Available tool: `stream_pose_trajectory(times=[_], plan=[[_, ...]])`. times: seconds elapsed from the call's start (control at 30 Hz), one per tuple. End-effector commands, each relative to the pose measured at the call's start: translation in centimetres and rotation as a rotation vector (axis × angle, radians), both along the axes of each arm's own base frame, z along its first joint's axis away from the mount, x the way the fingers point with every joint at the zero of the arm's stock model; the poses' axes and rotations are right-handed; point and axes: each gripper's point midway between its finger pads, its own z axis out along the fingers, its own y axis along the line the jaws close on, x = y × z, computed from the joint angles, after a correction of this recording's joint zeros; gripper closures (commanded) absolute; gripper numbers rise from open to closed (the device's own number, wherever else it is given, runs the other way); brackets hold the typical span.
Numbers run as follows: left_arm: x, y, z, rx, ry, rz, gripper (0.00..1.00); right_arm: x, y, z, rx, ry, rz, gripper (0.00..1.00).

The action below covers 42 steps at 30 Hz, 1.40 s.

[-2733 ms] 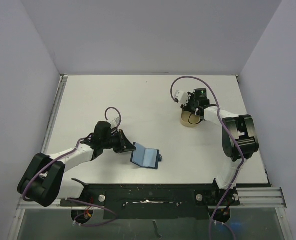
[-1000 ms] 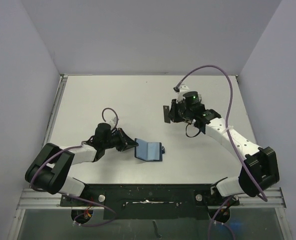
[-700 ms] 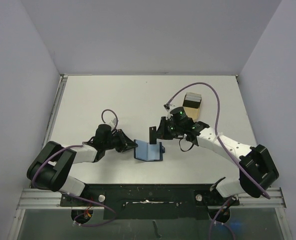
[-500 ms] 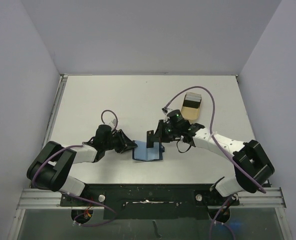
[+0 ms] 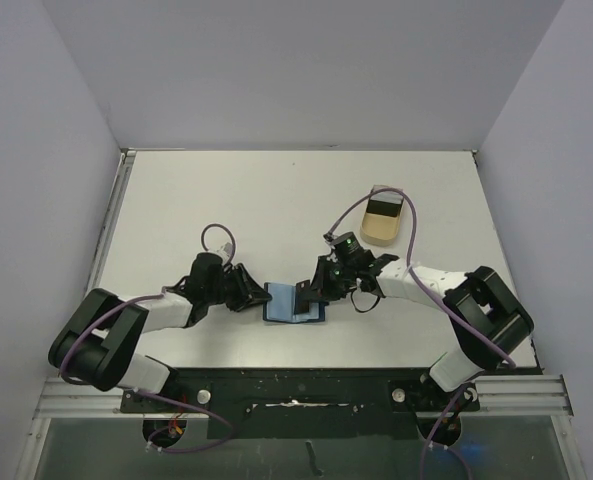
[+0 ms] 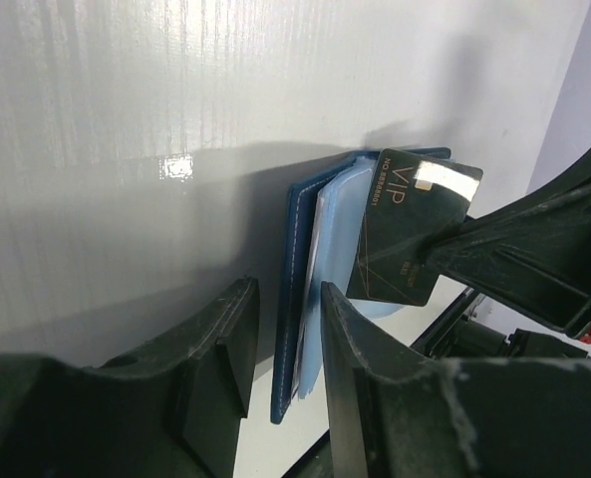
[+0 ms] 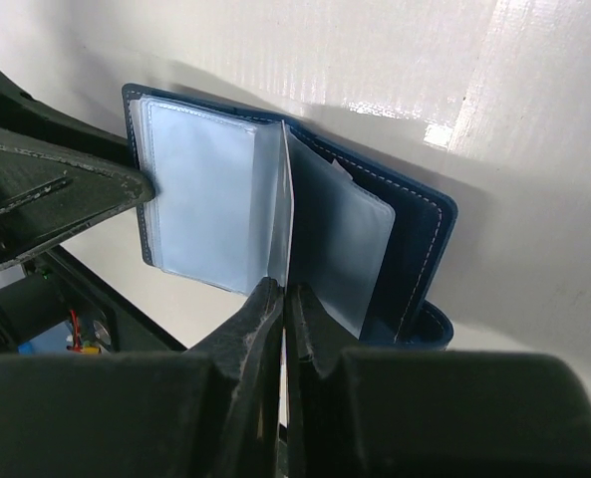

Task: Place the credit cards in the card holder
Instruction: Insert the credit card into the card holder.

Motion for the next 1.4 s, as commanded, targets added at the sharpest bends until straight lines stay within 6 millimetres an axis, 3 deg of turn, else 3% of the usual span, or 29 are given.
stream_pose_trajectory(times=[0.0,0.17,0.3,0.47,0.73,1.37], plan=[[0.3,0.7,0.8,0.028,-0.062,0.001,0.69,0.0,0.2,-0.6,0.013,0.004,0.001,1.0],[0.0,0.8,1.3,0.019,-0.08,0.003,0.74,0.2,-0.2,-1.1,-0.009,0.013,0.004,1.0],[-0.2,1.0,1.2,0.021,-0.081,0.005,0.89,0.4,-0.7,-1.2,-0.017,0.011,-0.005,1.0],[-0.6,1.2,0.7,0.029,-0.077,0.002,1.0,0.7,-1.1,-0.8,-0.013,0.007,-0.007,1.0],[-0.7,1.5,0.0,0.041,-0.062,0.018,1.0,0.2,0.7,1.1,0.116,0.022,0.034,1.0],[-1.1,1.2,-0.6,0.034,-0.035,0.027,1.0,-1.0,1.9,0.0,0.201,0.104,0.031,1.0]])
